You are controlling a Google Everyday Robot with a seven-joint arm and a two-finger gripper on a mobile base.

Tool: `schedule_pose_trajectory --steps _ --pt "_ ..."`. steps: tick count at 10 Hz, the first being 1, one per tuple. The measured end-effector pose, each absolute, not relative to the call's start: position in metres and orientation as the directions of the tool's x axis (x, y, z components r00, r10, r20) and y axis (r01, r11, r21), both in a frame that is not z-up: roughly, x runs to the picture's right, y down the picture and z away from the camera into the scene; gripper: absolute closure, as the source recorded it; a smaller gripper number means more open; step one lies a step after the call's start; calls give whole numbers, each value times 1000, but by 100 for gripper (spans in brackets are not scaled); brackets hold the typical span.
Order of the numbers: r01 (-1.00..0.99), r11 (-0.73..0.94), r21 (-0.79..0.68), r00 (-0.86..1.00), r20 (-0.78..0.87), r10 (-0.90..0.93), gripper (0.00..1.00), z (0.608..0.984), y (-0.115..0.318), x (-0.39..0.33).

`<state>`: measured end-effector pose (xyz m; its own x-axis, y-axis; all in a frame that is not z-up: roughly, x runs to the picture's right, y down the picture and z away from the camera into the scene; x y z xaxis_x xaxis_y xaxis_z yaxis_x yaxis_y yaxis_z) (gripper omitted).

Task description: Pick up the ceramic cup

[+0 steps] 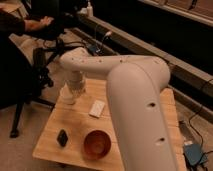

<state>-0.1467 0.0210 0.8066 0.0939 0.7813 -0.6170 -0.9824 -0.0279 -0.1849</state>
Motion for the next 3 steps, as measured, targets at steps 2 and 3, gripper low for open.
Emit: schedule_pose_trajectory --steps 2,3 --pt "-977 -57 -205 77 -591 803 100 785 2 -129" --pt "-977 -56 -207 79 -591 803 100 785 2 -131"
